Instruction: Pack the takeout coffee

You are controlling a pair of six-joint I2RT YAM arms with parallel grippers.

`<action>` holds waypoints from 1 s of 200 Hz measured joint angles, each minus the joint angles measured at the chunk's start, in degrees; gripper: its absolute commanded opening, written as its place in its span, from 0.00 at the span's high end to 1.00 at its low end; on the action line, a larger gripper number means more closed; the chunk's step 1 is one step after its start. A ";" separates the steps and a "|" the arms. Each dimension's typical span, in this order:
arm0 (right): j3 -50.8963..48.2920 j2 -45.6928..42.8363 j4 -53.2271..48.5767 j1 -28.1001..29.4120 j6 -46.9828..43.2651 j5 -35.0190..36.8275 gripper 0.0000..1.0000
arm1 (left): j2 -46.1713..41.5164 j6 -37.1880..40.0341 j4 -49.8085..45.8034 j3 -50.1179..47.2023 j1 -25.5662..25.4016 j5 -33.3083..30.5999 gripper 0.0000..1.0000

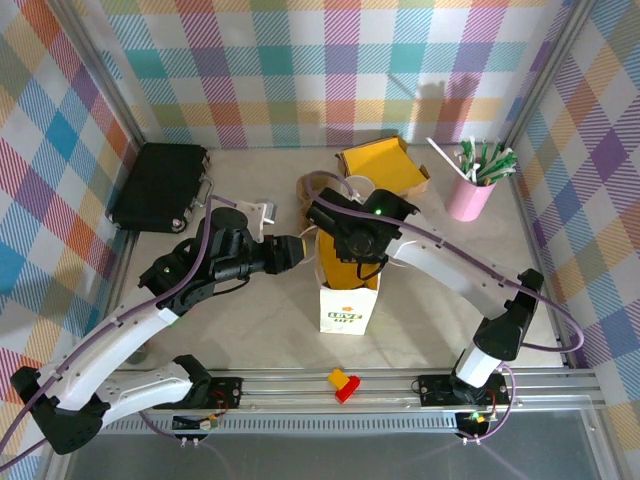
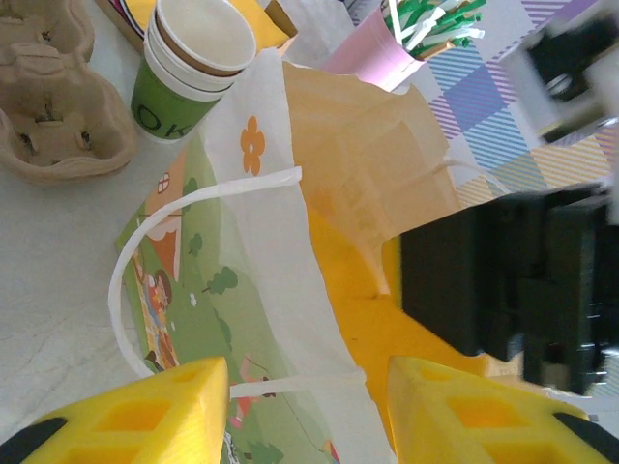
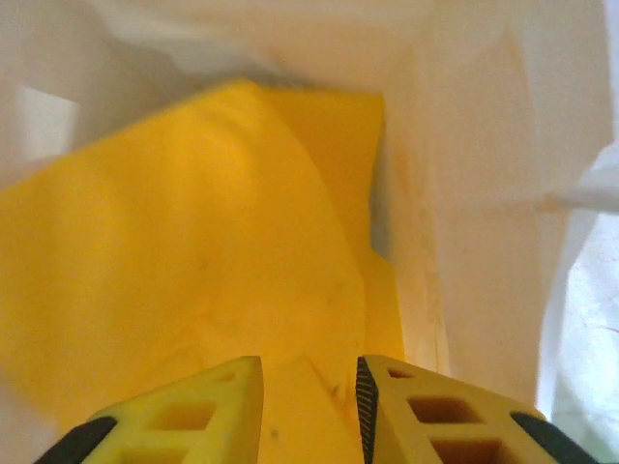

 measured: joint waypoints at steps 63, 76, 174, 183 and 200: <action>11.91 -0.72 0.17 0.00 -6.05 -1.01 0.51 | -0.61 0.66 -1.51 0.02 0.00 -1.66 0.53; 12.00 -1.70 1.07 0.02 -8.09 -1.64 0.48 | -0.74 1.44 -2.27 0.26 0.00 -2.73 0.51; -17.14 -34.60 22.71 -20.15 -26.18 0.96 0.12 | -2.03 13.60 -3.65 2.93 1.75 -29.81 0.14; -21.18 -37.24 24.79 -25.68 -27.21 -0.04 0.09 | -2.54 15.56 -2.01 1.70 2.86 -32.72 0.07; -28.87 -40.72 28.33 -35.82 -28.94 -3.17 0.03 | -4.46 18.60 2.58 -3.19 5.81 -36.81 0.00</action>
